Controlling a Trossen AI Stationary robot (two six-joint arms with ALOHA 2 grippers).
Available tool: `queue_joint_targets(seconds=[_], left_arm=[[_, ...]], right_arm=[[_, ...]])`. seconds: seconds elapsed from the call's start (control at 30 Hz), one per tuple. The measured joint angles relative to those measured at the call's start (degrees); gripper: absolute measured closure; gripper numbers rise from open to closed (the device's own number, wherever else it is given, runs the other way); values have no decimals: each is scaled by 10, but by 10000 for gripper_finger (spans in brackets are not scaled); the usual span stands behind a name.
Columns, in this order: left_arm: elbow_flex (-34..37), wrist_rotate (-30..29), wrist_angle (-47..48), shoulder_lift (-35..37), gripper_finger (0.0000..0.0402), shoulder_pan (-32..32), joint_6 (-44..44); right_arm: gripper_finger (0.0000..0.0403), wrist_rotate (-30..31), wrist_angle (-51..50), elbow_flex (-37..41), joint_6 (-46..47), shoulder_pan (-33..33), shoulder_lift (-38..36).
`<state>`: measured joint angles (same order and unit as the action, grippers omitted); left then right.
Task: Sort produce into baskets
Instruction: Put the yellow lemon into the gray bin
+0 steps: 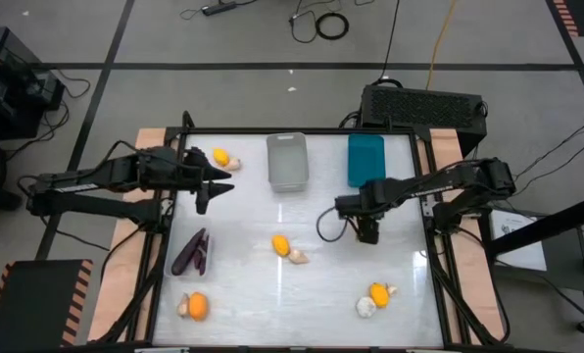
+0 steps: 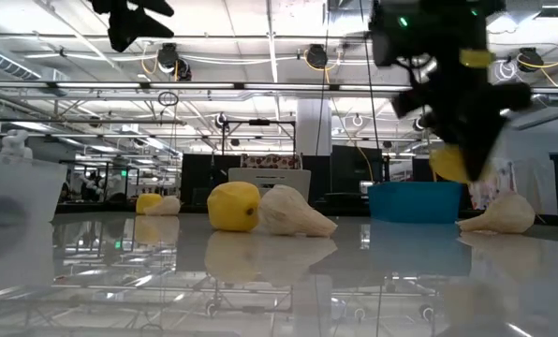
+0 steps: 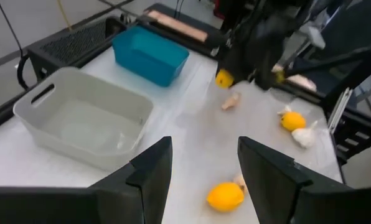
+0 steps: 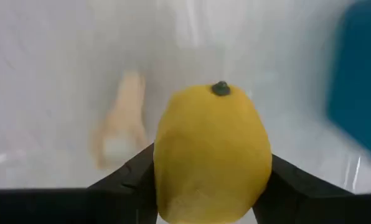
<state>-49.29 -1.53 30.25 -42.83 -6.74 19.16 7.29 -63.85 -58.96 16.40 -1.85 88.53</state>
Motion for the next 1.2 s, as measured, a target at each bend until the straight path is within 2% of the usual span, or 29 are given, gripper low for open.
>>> queue_joint_targets(seconds=[0.1, 0.2, 0.47, 0.57, 0.67, 0.77, 0.9, 1.2], left_arm=[[13, 1, 4, -1, 212, 0, 0], [24, 3, 2, -1, 212, 0, 2], [51, -1, 4, -1, 212, 0, 60], [51, -2, -1, -1, 212, 0, 71], [51, -15, -8, -4, 212, 0, 80], [51, -39, -7, -7, 212, 0, 108], [51, -63, -3, -7, 212, 0, 121], [51, -110, 10, -12, 212, 0, 138]], right_arm=[[210, 34, 16, -61, -11, 16, 0], [211, 63, 85, -109, -25, 43, 0], [215, 62, 382, -132, -55, 138, 5], [215, 55, 446, -132, -55, 168, 17], [215, 15, 503, -132, -53, 194, 42], [215, -17, 536, -132, -26, 210, 78], [215, -19, 548, -152, 2, 224, 124], [215, -35, 510, -241, 8, 228, 214]])
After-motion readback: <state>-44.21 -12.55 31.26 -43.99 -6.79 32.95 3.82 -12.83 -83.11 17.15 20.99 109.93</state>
